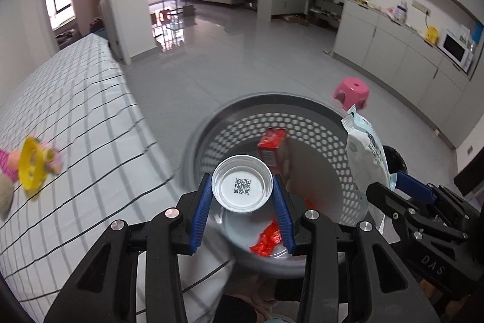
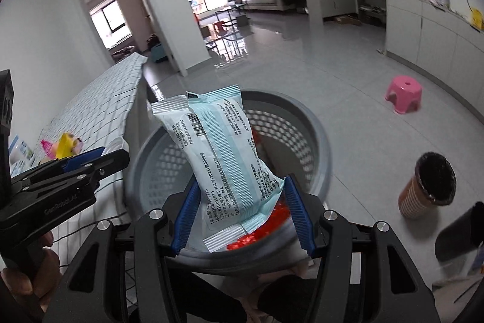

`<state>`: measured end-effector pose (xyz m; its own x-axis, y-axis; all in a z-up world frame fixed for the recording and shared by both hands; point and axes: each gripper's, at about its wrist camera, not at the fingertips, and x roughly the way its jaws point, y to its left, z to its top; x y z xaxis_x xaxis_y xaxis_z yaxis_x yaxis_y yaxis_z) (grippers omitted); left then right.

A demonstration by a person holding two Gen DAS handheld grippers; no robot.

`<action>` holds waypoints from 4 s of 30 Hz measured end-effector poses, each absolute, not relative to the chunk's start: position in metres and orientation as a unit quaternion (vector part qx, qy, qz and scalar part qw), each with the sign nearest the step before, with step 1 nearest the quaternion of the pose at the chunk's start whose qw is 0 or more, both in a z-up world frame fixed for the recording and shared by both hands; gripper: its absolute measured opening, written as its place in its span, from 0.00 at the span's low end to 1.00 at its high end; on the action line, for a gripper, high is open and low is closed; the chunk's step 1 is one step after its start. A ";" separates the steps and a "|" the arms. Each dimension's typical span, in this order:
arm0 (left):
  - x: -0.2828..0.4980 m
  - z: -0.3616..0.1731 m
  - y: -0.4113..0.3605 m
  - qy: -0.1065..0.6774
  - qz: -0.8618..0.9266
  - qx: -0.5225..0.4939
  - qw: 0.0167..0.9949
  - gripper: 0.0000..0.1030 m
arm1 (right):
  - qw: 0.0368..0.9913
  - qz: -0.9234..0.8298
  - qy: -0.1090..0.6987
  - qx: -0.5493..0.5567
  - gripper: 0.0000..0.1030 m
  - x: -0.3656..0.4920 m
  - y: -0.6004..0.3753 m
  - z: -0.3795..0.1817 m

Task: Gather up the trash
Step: 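Carry the cap and packet with both tools over the grey basket, then open both tools to drop the cap and packet into the basket, then move both open tools back over the table items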

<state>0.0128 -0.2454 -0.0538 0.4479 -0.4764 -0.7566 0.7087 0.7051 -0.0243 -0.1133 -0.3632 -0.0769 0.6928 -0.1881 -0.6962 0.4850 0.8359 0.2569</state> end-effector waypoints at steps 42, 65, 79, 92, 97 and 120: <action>0.024 -0.076 -0.282 0.408 -0.341 0.165 0.831 0.56 | 0.883 -0.187 0.363 0.234 0.57 -0.100 -0.401 -0.098; 0.024 -0.068 -0.260 0.406 -0.334 0.150 0.837 0.59 | 0.886 -0.189 0.357 0.229 0.57 -0.110 -0.390 -0.089; 0.023 -0.053 -0.226 0.395 -0.320 0.121 0.853 0.69 | 0.899 -0.176 0.341 0.209 0.64 -0.109 -0.360 -0.073; 0.032 -0.038 -0.152 0.379 -0.258 0.081 0.885 0.79 | 0.917 -0.117 0.337 0.178 0.68 -0.079 -0.314 -0.057; 0.040 -0.035 -0.112 0.378 -0.215 0.063 0.898 0.85 | 0.925 -0.075 0.338 0.157 0.70 -0.056 -0.285 -0.051; 0.109 -0.021 0.091 0.353 -0.013 -0.013 0.935 0.88 | 0.921 0.095 0.374 0.058 0.75 0.088 -0.139 -0.048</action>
